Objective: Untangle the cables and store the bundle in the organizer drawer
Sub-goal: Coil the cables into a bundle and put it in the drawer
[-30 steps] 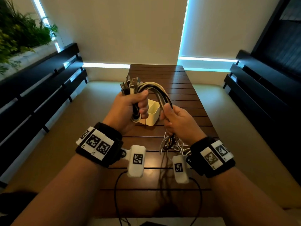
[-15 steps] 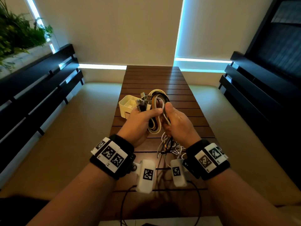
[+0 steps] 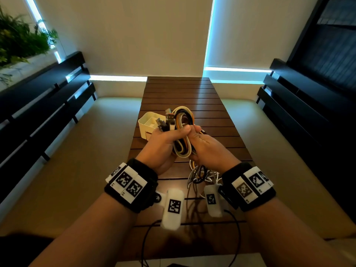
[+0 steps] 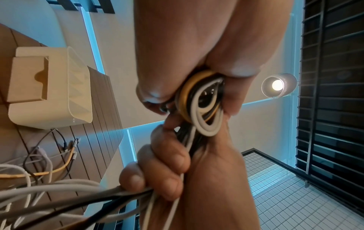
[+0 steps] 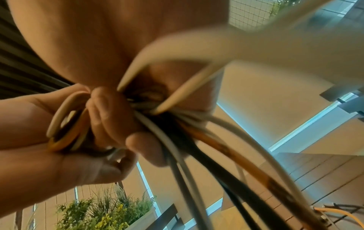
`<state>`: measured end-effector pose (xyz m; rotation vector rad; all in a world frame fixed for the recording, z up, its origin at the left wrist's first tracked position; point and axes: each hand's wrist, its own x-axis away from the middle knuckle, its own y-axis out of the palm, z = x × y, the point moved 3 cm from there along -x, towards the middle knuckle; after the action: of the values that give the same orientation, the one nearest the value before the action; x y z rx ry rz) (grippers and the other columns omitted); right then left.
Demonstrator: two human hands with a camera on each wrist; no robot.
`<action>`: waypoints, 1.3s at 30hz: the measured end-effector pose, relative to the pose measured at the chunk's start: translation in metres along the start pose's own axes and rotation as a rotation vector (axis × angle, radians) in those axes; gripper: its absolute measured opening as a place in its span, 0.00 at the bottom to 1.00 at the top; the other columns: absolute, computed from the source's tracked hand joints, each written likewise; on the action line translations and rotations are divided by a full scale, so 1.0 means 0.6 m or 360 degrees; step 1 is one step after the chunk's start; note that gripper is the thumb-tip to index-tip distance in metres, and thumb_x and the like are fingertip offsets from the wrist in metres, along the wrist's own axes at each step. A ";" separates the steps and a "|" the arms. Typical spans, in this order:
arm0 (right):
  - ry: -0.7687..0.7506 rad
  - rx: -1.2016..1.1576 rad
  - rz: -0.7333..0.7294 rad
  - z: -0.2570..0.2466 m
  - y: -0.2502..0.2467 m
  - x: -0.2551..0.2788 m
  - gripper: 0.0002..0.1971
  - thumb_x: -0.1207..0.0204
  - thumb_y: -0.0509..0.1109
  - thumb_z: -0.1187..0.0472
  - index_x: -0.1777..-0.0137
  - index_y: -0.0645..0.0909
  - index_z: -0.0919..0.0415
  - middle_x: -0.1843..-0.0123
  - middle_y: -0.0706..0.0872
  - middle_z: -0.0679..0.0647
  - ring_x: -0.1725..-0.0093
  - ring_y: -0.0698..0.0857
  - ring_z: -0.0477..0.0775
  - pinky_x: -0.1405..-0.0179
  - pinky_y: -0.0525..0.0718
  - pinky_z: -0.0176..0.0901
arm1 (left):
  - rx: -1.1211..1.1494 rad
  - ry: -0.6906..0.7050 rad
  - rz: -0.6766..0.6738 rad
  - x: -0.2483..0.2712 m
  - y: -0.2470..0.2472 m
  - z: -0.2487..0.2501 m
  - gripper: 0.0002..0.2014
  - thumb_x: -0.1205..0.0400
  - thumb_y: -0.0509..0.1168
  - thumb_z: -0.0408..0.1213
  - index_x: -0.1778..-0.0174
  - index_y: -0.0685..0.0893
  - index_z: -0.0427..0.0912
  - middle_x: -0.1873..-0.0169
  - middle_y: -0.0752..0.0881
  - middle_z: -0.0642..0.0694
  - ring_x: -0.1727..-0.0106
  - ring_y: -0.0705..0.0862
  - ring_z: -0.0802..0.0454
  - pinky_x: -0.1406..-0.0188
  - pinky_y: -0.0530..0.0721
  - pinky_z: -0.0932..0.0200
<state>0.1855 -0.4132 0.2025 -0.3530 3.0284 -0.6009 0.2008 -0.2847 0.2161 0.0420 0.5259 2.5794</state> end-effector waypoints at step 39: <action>0.0207 0.0697 -0.0160 0.044 -0.089 -0.014 0.52 0.31 0.80 0.64 0.14 0.53 0.37 0.17 0.62 0.46 0.28 0.73 0.48 0.45 0.81 0.34 | -0.0195 0.0252 0.0423 -0.065 -0.035 0.007 0.20 0.20 0.65 0.20 0.31 0.74 0.25 0.57 0.85 0.42 0.62 0.87 0.51 0.61 0.86 0.52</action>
<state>0.2071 -0.4692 0.1986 -0.4580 2.8893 -1.3066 0.2453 -0.2849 0.2149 -0.1447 0.4428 2.8871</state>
